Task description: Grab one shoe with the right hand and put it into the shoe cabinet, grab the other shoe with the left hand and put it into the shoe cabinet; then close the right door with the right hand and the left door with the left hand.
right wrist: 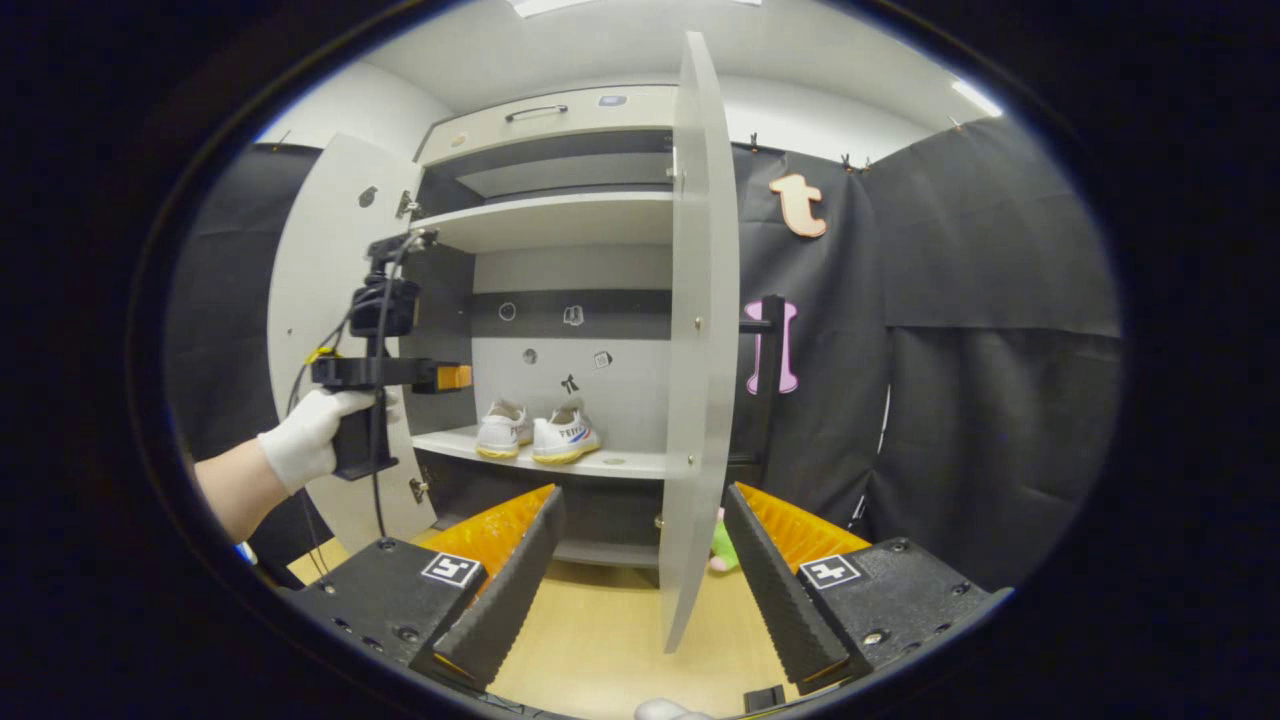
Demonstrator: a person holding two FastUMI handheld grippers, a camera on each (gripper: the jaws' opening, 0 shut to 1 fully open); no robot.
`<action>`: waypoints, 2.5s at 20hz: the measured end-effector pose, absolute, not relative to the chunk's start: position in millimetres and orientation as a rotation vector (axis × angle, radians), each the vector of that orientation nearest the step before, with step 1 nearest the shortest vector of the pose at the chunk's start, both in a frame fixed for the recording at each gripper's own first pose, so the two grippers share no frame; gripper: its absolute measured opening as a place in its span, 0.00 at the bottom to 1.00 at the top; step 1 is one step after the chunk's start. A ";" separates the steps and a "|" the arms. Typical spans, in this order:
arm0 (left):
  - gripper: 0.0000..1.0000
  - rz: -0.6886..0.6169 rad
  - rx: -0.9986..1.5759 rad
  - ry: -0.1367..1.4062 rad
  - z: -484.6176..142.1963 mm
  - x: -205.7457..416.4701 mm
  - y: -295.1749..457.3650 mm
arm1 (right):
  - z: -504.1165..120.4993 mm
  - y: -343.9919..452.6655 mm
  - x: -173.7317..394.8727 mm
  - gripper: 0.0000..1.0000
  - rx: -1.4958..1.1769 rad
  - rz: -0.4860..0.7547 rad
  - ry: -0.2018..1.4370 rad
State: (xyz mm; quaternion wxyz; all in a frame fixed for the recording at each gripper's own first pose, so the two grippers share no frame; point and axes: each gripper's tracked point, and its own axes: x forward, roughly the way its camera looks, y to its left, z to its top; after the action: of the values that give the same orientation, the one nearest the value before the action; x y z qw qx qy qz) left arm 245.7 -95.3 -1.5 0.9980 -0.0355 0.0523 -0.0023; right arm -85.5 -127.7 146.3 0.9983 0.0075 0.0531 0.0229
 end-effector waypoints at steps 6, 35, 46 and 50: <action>0.96 -0.023 -0.038 0.037 12.6 148.0 -98.6 | 152.5 -111.0 -88.9 1.00 0.017 0.064 0.092; 0.96 0.031 0.001 0.013 -21.3 9.9 -94.5 | 180.7 -272.8 -51.1 1.00 0.038 -0.230 0.046; 0.96 0.086 0.007 0.038 -25.4 9.5 -90.4 | 187.0 -250.0 -16.3 0.93 -0.003 -0.073 0.071; 0.96 0.090 0.001 0.045 -27.5 8.5 -85.7 | 185.4 -214.0 -16.9 0.93 0.022 0.007 0.080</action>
State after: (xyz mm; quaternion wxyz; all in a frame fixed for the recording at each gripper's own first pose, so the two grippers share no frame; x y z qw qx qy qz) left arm 8.5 -85.7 -27.5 0.9987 0.0007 0.0223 0.0451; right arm -16.9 -214.0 185.4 0.9991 0.0111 0.0400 0.0034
